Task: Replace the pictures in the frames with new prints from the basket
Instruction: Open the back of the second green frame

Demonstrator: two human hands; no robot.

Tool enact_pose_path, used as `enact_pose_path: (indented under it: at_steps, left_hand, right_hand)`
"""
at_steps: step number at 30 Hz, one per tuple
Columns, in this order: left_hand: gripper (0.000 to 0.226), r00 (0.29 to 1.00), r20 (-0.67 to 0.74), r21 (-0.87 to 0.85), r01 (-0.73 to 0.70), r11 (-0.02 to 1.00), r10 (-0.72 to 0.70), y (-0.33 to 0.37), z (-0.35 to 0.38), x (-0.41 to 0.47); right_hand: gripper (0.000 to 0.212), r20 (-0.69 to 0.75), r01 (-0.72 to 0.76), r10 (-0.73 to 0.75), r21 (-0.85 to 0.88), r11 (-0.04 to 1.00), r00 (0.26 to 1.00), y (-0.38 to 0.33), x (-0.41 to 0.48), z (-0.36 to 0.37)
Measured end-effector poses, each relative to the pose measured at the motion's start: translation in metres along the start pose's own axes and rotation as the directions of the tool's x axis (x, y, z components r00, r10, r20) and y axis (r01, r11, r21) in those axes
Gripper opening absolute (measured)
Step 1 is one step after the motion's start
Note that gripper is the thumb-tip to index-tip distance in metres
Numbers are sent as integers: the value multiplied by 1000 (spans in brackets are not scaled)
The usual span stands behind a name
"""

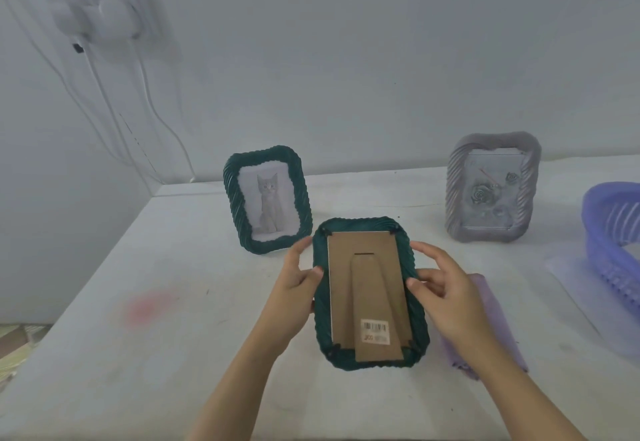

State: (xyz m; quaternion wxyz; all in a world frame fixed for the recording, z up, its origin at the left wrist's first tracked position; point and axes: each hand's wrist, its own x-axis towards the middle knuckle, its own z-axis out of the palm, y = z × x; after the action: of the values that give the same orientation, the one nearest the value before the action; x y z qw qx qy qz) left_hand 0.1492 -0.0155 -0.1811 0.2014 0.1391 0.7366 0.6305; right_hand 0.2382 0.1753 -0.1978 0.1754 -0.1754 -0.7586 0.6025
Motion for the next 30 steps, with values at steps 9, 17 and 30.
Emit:
enact_pose_path:
  at_steps: [9, 17, 30]
  left_hand:
    - [35, 984, -149, 469, -19, 883, 101, -35, 5, -1]
    - [43, 967, -137, 677, -67, 733, 214, -56, 1, 2]
    - [43, 970, -155, 409, -112, 906, 190, -47, 10, 40]
  right_hand:
    - [60, -42, 30, -52, -414, 910, 998, 23, -19, 10]
    - [52, 2, 52, -60, -525, 850, 998, 31, -15, 10]
    - [48, 110, 158, -123, -427, 890, 986, 28, 48, 14]
